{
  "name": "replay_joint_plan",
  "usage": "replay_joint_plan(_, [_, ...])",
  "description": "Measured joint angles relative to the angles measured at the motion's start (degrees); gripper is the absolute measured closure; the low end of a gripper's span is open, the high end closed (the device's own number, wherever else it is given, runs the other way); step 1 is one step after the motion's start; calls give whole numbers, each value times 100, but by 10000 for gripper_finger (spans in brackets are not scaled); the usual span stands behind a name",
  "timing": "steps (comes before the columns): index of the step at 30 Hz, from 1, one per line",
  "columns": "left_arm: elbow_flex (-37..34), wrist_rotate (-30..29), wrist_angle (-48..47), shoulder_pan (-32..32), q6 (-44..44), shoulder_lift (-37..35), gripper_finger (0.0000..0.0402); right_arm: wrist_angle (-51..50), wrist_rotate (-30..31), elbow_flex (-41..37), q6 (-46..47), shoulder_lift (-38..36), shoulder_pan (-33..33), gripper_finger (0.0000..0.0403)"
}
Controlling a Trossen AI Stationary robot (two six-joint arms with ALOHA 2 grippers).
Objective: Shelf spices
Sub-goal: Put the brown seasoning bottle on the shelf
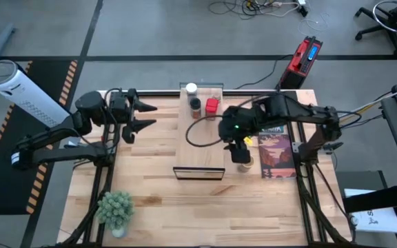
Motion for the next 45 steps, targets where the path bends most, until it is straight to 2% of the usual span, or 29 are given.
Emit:
replay_joint_plan(7, [0, -42, 17, -21, -6, 0, 196, 938, 261, -1743, 709, -1184, 269, 190])
replay_joint_plan(12, [0, -162, -61, -20, -48, 0, 204, 1677, 387, -2945, 761, -1919, 267, 183])
replay_joint_plan(17, [0, -302, -48, -21, -48, 93, 204, 2350, 374, -3855, 757, -2342, 261, 176])
replay_joint_plan(22, [0, -582, 28, -18, 2, 234, 197, 2461, 364, -4525, 637, -2398, 259, 164])
replay_joint_plan(30, [0, -604, 205, -18, 17, 389, 184, 2511, 338, -5105, 673, -2352, 264, 133])
replay_joint_plan(36, [0, -604, 232, -18, 49, 413, 184, 2530, -303, -5393, 767, -2338, 278, 100])
replay_joint_plan(41, [0, -691, 234, -18, 61, 413, 182, 2484, -306, -5512, 608, -2255, 274, 74])
replay_joint_plan(45, [0, -892, 207, -18, 54, 424, 182, 2462, -251, -5514, 246, -2094, 345, 70])
